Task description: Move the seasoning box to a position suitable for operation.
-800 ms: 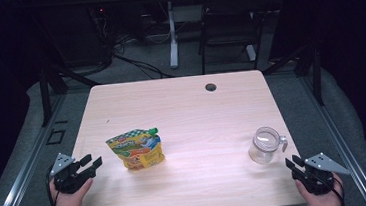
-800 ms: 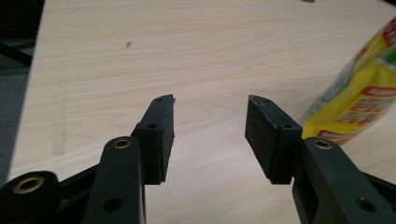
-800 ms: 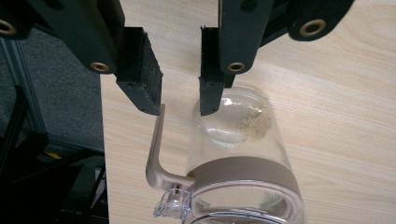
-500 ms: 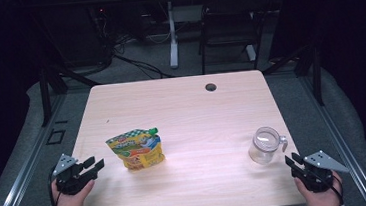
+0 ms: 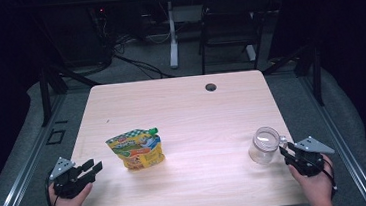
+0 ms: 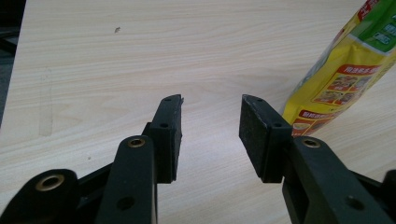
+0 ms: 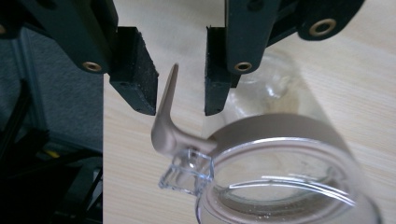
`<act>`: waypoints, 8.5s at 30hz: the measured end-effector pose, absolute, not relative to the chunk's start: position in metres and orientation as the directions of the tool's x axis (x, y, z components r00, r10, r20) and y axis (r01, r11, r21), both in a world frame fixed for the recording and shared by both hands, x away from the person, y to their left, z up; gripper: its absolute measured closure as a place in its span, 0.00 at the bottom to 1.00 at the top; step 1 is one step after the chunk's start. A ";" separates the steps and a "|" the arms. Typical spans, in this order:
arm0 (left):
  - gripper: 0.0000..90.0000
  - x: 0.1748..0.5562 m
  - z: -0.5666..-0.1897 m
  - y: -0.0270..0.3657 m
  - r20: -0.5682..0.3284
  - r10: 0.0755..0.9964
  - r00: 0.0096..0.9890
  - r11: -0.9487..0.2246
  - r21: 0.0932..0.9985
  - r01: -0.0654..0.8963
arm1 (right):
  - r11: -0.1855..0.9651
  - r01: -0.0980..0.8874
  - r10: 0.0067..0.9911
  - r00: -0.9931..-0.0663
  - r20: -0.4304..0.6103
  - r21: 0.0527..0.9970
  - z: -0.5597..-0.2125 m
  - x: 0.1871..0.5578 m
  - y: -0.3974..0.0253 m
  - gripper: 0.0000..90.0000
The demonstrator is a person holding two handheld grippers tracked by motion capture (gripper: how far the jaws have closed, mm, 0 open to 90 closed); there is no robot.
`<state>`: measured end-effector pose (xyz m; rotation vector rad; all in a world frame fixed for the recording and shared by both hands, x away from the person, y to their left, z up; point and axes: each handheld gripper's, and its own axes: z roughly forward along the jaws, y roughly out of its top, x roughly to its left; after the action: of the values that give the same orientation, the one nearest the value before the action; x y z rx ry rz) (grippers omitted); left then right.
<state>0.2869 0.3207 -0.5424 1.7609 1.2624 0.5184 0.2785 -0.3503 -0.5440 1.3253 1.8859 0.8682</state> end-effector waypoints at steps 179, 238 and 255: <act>0.88 0.277 -0.515 0.114 -0.145 0.633 0.761 -0.341 0.830 0.441 | 0.159 0.550 0.853 -0.494 0.167 0.820 -0.490 0.270 -0.195 0.85; 1.00 0.271 -0.525 0.080 -0.169 0.551 0.817 -0.396 0.809 0.434 | 0.125 0.576 0.838 -0.497 0.225 0.808 -0.498 0.269 -0.196 0.92; 1.00 0.271 -0.524 0.079 -0.162 0.547 0.821 -0.398 0.812 0.426 | 0.125 0.575 0.840 -0.495 0.222 0.808 -0.498 0.268 -0.196 0.92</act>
<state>0.2708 0.0794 -0.5244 2.0481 0.7174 0.1604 0.2684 -0.1956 -0.4978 1.3847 2.1193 1.3078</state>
